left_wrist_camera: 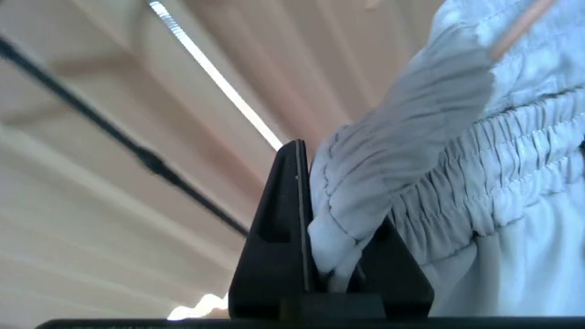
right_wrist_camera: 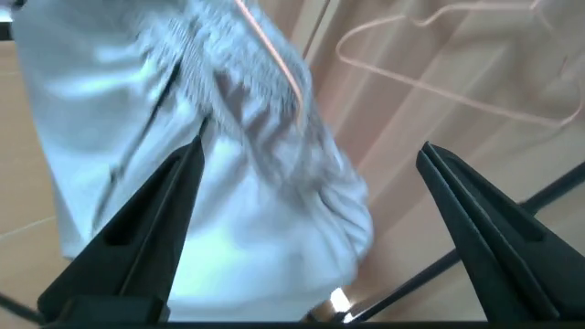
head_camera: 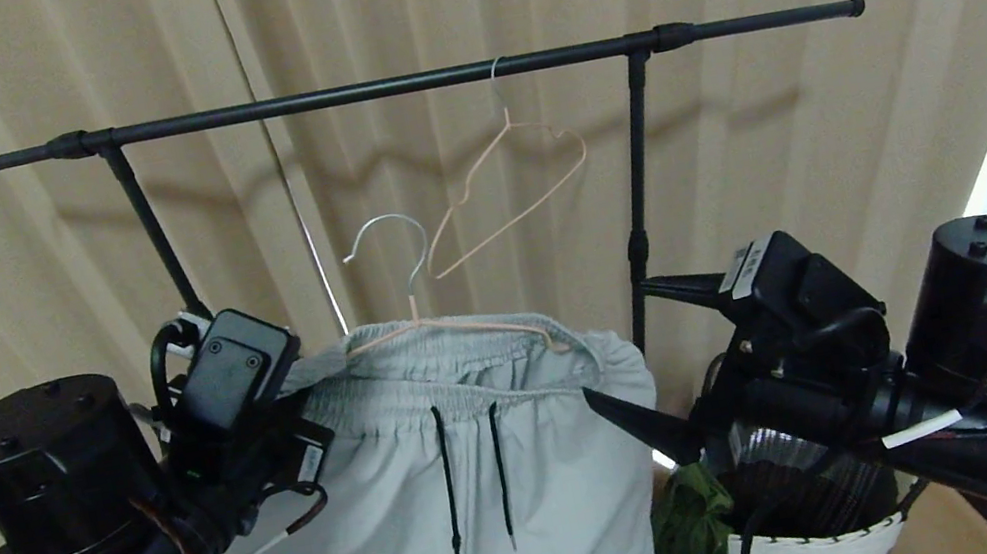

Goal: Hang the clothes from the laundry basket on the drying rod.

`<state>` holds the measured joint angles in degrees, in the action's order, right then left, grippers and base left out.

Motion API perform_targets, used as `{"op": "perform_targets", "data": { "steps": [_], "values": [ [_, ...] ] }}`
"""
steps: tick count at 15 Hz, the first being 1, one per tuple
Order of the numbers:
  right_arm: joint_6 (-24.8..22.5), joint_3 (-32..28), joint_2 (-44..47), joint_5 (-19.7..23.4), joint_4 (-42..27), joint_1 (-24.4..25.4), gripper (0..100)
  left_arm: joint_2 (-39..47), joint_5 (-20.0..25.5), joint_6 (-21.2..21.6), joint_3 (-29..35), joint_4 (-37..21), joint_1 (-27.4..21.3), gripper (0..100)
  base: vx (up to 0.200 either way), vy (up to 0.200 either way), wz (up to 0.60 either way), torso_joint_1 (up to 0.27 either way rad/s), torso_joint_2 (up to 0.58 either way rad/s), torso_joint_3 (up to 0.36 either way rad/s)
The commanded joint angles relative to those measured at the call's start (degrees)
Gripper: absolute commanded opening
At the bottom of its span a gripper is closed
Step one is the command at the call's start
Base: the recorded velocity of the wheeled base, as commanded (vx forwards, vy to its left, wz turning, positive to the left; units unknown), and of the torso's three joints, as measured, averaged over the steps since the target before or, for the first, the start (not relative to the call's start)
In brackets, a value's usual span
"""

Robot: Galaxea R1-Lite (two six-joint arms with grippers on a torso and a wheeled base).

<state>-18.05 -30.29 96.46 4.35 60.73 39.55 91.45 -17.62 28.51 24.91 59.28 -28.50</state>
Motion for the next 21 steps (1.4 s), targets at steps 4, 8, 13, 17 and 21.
{"op": "perform_targets", "data": {
  "steps": [4,8,13,17,21],
  "values": [
    [-2.69,-6.53,3.64,-0.48,-4.48,0.09,100,0.57,0.21,-0.13,-1.00,2.68,-2.79,0,0.000,0.000,0.00,0.000,0.00,0.000],
    [-3.48,-8.91,6.90,-3.21,-4.92,0.00,100,0.48,0.13,0.40,-1.17,4.17,-5.60,0,0.000,0.000,0.00,0.000,0.00,0.000],
    [-3.48,-10.66,8.13,-3.82,-4.75,-0.52,100,0.22,0.30,0.49,-1.79,4.35,-6.30,0,0.000,0.000,0.00,0.000,0.00,0.000],
    [-3.39,-10.49,8.92,-3.74,-4.22,-0.70,0,-0.93,0.48,0.58,-2.49,5.49,-7.18,0,0.000,0.000,0.00,0.000,0.00,0.000],
    [-3.39,-10.31,8.74,-3.74,-4.13,-0.70,0,-0.84,0.65,0.58,-3.64,8.48,-7.27,0,0.000,0.000,0.00,0.000,0.00,0.000]
  ]
}}
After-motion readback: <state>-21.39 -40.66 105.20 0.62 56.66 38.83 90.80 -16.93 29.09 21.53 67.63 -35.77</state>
